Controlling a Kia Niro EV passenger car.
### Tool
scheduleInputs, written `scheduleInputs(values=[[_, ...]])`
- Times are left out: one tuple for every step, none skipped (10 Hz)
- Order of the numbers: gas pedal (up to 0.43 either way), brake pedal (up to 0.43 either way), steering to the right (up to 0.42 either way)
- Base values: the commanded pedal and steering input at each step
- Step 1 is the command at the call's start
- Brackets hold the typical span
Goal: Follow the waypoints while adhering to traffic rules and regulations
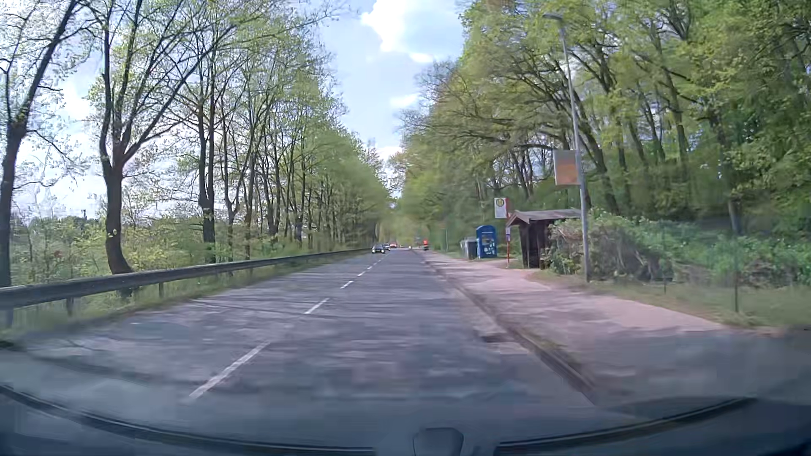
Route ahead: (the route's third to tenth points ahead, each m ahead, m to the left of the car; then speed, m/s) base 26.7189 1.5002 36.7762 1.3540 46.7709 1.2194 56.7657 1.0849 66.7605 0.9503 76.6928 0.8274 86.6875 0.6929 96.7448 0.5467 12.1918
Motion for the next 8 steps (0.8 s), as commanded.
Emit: scheduleInputs(values=[[0.087, 0.000, -0.001], [0.087, 0.000, 0.000], [0.087, 0.000, -0.001], [0.087, 0.000, 0.000], [0.087, 0.000, 0.000], [0.087, 0.000, -0.001], [0.087, 0.000, -0.001], [0.087, 0.000, -0.002]])
